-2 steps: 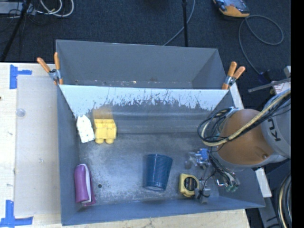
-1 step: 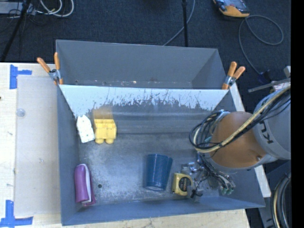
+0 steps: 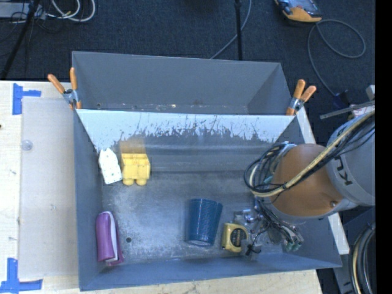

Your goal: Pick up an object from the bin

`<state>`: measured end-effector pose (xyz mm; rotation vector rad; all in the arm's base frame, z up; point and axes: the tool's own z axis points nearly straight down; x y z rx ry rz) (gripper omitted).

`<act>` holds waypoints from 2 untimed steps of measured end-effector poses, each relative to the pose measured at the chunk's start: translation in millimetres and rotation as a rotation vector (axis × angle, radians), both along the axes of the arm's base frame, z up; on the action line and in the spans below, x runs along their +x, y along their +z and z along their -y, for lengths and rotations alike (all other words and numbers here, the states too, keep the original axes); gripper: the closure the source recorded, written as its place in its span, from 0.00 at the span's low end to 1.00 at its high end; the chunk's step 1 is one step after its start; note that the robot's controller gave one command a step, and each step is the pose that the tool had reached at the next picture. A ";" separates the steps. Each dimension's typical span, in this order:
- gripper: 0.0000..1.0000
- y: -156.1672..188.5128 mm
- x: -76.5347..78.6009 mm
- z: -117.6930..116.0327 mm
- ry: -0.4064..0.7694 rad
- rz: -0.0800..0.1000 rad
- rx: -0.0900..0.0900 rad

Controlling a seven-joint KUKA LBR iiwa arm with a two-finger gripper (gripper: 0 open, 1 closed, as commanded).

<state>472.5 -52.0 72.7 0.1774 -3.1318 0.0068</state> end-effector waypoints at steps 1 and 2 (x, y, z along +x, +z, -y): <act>1.00 2.2 0.0 -0.1 0.000 0.001 0.000; 1.00 12.3 -0.6 -0.7 0.000 -0.001 0.001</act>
Offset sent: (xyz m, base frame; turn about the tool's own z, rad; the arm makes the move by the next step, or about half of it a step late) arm 0.0000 0.0001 0.0586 0.0000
